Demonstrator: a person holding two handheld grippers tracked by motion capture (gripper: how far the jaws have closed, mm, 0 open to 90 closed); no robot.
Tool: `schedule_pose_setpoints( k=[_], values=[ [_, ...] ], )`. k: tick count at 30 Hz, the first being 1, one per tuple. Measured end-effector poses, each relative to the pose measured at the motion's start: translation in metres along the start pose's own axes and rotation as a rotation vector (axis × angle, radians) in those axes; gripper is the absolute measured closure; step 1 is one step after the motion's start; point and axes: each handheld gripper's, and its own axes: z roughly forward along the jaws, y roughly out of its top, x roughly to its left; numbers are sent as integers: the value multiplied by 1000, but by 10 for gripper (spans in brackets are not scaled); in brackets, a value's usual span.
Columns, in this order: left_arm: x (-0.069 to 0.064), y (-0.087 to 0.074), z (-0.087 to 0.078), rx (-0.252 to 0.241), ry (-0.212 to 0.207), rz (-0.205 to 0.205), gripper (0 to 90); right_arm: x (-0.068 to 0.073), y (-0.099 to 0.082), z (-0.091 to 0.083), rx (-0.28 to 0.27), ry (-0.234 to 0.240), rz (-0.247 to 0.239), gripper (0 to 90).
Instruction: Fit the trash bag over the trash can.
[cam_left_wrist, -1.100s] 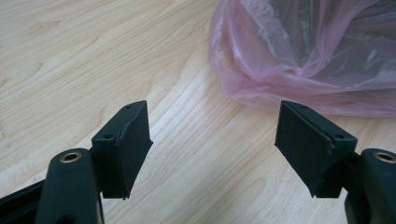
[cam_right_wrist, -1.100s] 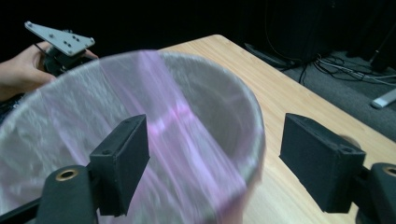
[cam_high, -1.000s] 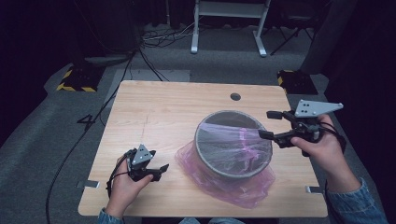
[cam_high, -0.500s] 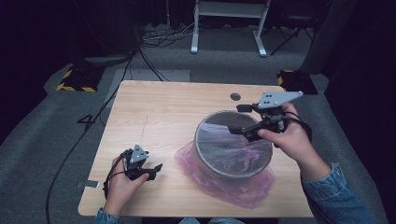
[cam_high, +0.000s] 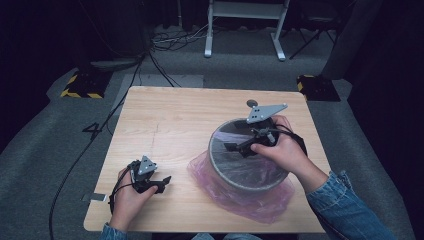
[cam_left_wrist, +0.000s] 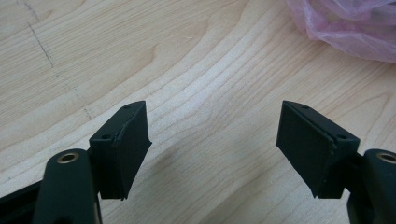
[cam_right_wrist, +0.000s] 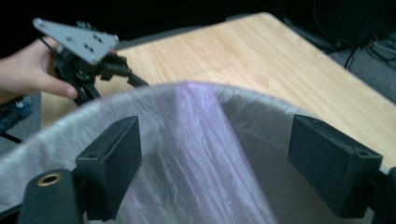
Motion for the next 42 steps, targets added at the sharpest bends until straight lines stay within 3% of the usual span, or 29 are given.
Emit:
schedule_pose_setpoints(
  k=[10,17,21,25,36,42],
  values=[
    [0,-1,5,11,-15,2,252,-2,-13,21,125,-4,11,157],
    [-2,0,8,18,-26,-1,250,-7,-24,35,241,-11,30,166],
    [-2,2,10,18,-33,6,249,-8,-28,40,311,-18,14,204],
    [-3,3,12,18,-39,8,248,-9,-29,44,334,-5,13,262],
    [-4,2,14,28,-47,9,247,-7,-36,58,457,0,22,193],
    [-4,3,15,29,-52,12,247,-6,-37,59,456,7,15,195]
  ],
)
